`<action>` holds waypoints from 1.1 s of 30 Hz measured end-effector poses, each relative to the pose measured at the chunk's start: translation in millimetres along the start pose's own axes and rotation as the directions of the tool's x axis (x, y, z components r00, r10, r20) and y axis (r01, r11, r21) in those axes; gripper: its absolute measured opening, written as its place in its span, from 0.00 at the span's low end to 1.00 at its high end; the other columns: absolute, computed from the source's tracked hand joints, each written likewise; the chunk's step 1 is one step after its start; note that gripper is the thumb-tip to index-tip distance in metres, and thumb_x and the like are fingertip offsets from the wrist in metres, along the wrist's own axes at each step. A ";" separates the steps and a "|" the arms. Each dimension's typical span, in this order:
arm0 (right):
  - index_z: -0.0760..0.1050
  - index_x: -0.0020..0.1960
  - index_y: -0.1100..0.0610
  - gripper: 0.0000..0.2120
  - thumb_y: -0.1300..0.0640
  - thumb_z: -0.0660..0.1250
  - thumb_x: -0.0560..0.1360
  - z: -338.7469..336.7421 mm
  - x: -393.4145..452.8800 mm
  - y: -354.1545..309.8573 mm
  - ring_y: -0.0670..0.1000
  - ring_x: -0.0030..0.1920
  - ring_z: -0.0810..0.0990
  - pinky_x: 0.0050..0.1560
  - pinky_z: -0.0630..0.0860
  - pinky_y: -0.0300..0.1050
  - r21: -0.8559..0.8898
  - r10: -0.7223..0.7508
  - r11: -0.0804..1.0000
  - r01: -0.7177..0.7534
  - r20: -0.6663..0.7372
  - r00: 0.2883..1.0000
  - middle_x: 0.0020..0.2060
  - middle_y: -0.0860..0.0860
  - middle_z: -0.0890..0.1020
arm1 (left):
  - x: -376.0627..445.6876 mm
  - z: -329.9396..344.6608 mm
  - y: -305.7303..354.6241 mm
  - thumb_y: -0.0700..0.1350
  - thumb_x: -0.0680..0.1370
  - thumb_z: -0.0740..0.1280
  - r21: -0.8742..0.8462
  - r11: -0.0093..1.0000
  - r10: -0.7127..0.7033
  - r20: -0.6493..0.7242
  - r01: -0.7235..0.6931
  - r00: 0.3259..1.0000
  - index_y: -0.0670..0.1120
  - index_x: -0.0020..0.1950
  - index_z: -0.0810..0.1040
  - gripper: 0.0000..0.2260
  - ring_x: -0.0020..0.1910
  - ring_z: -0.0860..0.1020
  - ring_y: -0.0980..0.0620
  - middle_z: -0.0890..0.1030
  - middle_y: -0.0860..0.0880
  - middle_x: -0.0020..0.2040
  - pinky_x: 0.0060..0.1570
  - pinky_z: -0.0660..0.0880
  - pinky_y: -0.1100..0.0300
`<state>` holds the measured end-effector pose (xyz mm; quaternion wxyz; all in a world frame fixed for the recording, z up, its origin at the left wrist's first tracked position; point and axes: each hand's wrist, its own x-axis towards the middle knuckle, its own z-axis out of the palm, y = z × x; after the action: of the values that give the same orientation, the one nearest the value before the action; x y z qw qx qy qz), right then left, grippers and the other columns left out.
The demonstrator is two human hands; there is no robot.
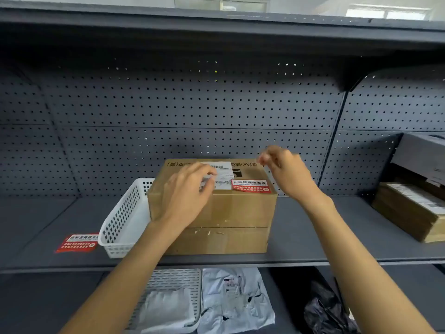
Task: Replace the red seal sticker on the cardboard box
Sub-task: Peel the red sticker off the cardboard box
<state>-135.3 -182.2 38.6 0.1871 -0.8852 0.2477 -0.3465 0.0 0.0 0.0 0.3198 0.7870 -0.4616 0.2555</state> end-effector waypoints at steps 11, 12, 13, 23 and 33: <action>0.80 0.48 0.51 0.12 0.64 0.62 0.80 9.2 8.2 36.5 0.52 0.51 0.82 0.49 0.80 0.51 -0.139 0.114 0.987 -0.084 0.225 0.968 0.52 0.50 0.83 | -3.0 31.5 6.9 0.47 0.79 0.65 0.087 0.996 -0.007 0.022 0.005 1.000 0.52 0.56 0.86 0.10 0.50 0.85 0.55 0.86 0.56 0.56 0.42 0.79 0.59; 0.80 0.47 0.50 0.14 0.66 0.61 0.80 9.5 10.0 36.8 0.51 0.50 0.81 0.46 0.79 0.50 -0.155 0.109 0.985 -0.075 0.221 0.969 0.52 0.51 0.83 | -3.7 32.1 7.2 0.47 0.79 0.65 0.089 0.996 -0.003 0.017 0.001 1.000 0.52 0.55 0.86 0.10 0.49 0.85 0.55 0.86 0.56 0.55 0.40 0.79 0.59; 0.80 0.46 0.51 0.15 0.67 0.61 0.80 9.4 11.3 36.2 0.50 0.50 0.81 0.42 0.78 0.47 -0.179 0.107 0.982 -0.068 0.218 0.970 0.53 0.52 0.84 | -4.0 31.8 7.1 0.47 0.79 0.65 0.096 0.995 -0.005 0.014 0.003 1.000 0.53 0.55 0.85 0.10 0.48 0.85 0.55 0.86 0.56 0.55 0.40 0.78 0.60; 0.76 0.44 0.51 0.15 0.67 0.58 0.80 8.4 19.6 28.8 0.57 0.56 0.80 0.48 0.76 0.50 -0.300 0.102 0.954 -0.007 0.302 0.948 0.56 0.55 0.80 | -4.2 31.1 9.8 0.45 0.78 0.66 0.119 0.993 -0.016 0.012 0.015 1.000 0.53 0.54 0.85 0.09 0.43 0.85 0.54 0.86 0.57 0.53 0.38 0.78 0.60; 0.75 0.43 0.52 0.17 0.72 0.56 0.74 5.5 14.1 17.4 0.58 0.57 0.81 0.52 0.79 0.54 -0.332 0.099 0.943 0.005 0.296 0.950 0.57 0.54 0.80 | -5.7 31.0 9.4 0.46 0.79 0.65 0.121 0.992 -0.026 0.011 0.024 1.000 0.53 0.55 0.85 0.10 0.45 0.85 0.54 0.86 0.57 0.54 0.39 0.78 0.59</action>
<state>-127.8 -203.4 33.4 0.0815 -0.9409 0.2909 -0.1533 -7.6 -23.2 -22.1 0.2719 0.8122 -0.4374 0.2739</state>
